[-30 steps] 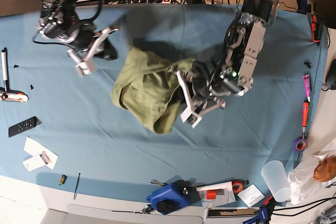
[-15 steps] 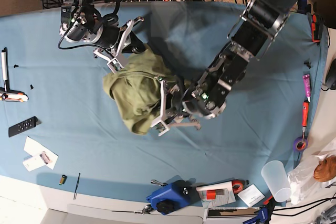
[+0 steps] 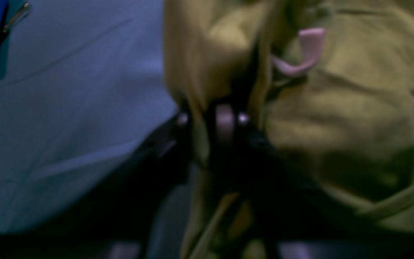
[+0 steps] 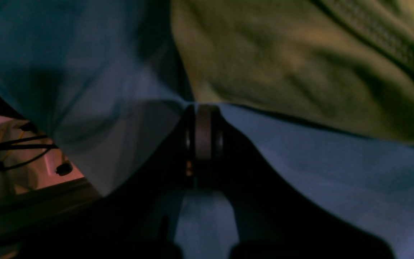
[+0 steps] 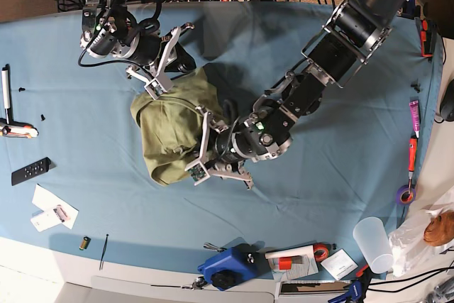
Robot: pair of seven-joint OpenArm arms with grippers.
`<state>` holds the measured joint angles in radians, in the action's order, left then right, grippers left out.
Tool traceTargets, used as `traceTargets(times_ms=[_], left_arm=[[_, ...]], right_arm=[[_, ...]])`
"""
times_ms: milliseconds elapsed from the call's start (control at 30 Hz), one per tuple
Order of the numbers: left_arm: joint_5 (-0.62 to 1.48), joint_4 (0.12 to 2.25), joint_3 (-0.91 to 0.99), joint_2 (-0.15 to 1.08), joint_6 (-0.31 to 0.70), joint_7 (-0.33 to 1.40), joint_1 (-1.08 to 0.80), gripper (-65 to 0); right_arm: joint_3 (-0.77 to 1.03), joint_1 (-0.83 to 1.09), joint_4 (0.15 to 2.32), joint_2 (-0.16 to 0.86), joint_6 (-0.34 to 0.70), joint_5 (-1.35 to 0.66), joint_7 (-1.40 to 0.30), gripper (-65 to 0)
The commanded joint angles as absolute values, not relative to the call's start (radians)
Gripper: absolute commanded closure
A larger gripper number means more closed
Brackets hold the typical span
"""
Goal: Layout the t-shirt on the table in an organized manner, then fold the t-shirt properly
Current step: 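Press and tuck the bundle with both grippers to compact it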
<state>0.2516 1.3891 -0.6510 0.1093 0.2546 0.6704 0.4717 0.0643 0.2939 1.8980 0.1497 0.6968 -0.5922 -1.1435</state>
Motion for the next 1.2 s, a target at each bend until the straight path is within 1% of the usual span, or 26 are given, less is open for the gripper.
traceTargets(times_ms=[0, 67, 133, 167, 333, 433, 500, 600, 667, 767, 900, 967, 1067, 1167], left_arm=[[0.256, 1.404, -0.645, 0.089, 0.252, 0.623, 0.502, -22.8], [0.252, 1.405, -0.645, 0.075, 0.252, 0.583, 0.502, -23.7], [0.242, 1.409, -0.645, 0.057, 0.252, 0.583, 0.503, -23.6], [0.235, 1.410, -0.645, 0.045, 0.252, 0.609, 0.505, -23.6], [0.176, 1.464, -0.640, -0.012, 0.247, 0.851, 0.527, -23.4], [0.120, 1.541, -0.620, -0.019, 0.144, 0.927, 0.536, -23.4], [0.041, 1.603, -0.590, -0.019, 0.092, 0.974, 0.538, -23.4], [-0.052, 1.671, -0.510, -0.019, 0.044, 1.058, 0.538, -23.4], [-0.069, 1.684, -0.440, -0.016, 0.045, 1.085, 0.538, -23.4], [-0.061, 1.684, -0.333, 0.000, 0.047, 1.085, 0.537, -23.4], [0.018, 1.684, -0.209, 0.063, 0.049, 1.094, 0.537, -23.4], [0.074, 1.684, -0.161, 0.098, 0.052, 1.109, 0.537, -23.4], [0.145, 1.684, -0.115, 0.151, 0.088, 1.135, 0.529, -23.4], [0.193, 1.685, -0.088, 0.204, 0.105, 1.146, 0.506, -23.4]], right_arm=[[0.066, 0.288, 1.917, 0.155, 0.698, -0.609, -1.113, 0.0], [0.066, 0.288, 1.917, 0.155, 0.698, -0.609, -1.106, 0.0], [0.066, 0.287, 1.917, 0.155, 0.698, -0.609, -1.105, 0.0], [0.066, 0.287, 1.917, 0.155, 0.698, -0.609, -1.105, 0.0], [0.067, 0.281, 1.917, 0.155, 0.698, -0.615, -1.100, 0.0], [0.067, 0.262, 1.918, 0.155, 0.698, -0.660, -1.098, 0.0], [0.067, 0.240, 1.918, 0.155, 0.698, -0.673, -1.098, 0.0], [0.067, 0.198, 1.919, 0.155, 0.698, -0.673, -1.095, 0.0], [0.067, 0.163, 1.919, 0.155, 0.698, -0.673, -1.080, 0.0], [0.067, 0.105, 1.918, 0.154, 0.698, -0.635, -1.026, 0.0], [0.064, 0.033, 1.913, 0.141, 0.698, -0.451, -0.904, 0.0], [0.064, 0.007, 1.891, 0.141, 0.698, -0.427, -0.888, 0.0], [0.064, -0.024, 1.800, 0.141, 0.688, -0.420, -0.877, 0.0], [0.064, -0.056, 1.664, 0.140, 0.688, -0.398, -0.822, 0.0]])
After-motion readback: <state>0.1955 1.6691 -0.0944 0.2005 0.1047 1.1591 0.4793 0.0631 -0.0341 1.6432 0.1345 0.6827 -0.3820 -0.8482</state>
